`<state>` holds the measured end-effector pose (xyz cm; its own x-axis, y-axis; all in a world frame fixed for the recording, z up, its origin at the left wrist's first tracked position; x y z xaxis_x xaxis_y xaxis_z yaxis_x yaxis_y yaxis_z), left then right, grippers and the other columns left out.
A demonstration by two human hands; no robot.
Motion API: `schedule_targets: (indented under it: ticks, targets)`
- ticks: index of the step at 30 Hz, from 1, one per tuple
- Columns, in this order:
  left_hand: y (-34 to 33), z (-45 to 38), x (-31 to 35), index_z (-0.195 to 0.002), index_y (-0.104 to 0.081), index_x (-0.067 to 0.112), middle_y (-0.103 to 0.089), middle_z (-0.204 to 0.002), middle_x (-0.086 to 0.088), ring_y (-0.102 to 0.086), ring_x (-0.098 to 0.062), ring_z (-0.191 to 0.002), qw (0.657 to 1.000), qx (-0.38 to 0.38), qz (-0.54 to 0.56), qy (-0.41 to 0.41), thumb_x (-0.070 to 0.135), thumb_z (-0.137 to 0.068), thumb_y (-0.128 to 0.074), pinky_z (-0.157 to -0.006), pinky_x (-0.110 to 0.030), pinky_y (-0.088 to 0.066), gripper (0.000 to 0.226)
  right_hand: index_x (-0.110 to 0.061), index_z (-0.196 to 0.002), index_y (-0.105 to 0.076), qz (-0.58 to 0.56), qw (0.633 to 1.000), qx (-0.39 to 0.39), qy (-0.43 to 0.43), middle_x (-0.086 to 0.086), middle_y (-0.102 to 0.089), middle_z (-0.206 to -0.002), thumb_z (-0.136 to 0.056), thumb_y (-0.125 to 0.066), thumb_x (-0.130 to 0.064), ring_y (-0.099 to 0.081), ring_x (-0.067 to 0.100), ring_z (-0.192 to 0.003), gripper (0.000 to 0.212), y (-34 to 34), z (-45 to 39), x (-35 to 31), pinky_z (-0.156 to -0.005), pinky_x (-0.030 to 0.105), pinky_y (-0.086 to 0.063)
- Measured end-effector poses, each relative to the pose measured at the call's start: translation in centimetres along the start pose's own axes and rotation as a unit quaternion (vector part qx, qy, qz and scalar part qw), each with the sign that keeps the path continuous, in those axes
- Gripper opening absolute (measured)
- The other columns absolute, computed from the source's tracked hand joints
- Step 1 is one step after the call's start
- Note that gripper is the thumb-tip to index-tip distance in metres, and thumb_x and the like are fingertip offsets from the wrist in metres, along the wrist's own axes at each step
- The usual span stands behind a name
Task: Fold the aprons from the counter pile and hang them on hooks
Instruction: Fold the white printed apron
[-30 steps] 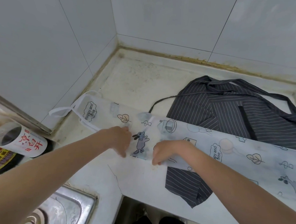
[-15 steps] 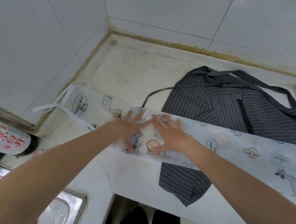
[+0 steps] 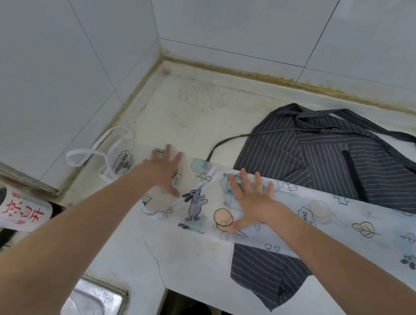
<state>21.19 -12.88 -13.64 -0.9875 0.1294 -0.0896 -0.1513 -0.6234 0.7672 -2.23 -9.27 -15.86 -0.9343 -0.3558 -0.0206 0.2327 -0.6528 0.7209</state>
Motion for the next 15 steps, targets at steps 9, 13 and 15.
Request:
schedule_targets:
  ticks: [9,13,15]
  targets:
    - [1.6,-3.4,1.9,-0.110,-0.046,0.015,-0.055,-0.101,-0.010,-0.059,-0.018,-0.067,0.977,0.014,0.205,-0.054,-0.003,-0.089,-0.042,-0.050,-0.021,-0.046,0.029,-0.034,-0.149,0.009,-0.131,0.988,0.078,0.025,0.003,0.017,-0.157,-0.073,-0.071,-0.055,0.002,0.033,-0.144,0.112,1.4,0.7,1.9,-0.111,0.060,-0.009]
    - [3.6,-3.8,1.0,-0.075,-0.053,0.005,-0.070,-0.082,-0.017,-0.052,-0.008,-0.038,0.990,-0.029,0.135,-0.039,-0.003,-0.087,-0.040,-0.039,-0.013,-0.041,0.019,-0.021,-0.140,-0.033,-0.185,0.973,0.107,-0.085,0.004,-0.040,-0.140,-0.095,-0.048,-0.019,-0.037,0.027,-0.127,0.048,4.0,-0.3,6.2,-0.105,0.050,-0.027]
    - [5.9,-3.8,0.7,-0.066,-0.050,0.006,-0.066,-0.073,-0.015,-0.049,-0.013,-0.044,0.996,0.001,0.064,-0.058,0.001,-0.088,-0.038,-0.044,-0.020,-0.041,0.025,-0.016,-0.119,-0.048,-0.177,0.981,0.050,-0.067,0.005,-0.053,-0.123,-0.093,-0.045,-0.010,-0.048,0.023,-0.109,0.026,4.5,-0.8,8.1,-0.097,0.038,-0.036]
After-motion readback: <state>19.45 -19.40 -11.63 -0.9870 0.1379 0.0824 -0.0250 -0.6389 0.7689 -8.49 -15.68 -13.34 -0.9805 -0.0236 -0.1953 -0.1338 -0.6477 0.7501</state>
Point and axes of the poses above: each hand's wrist, its own z-axis away from the middle knuckle, its own y-axis out of the back of the hand, x = y × z, the point moved 1 cm from there along -z, towards the middle knuckle
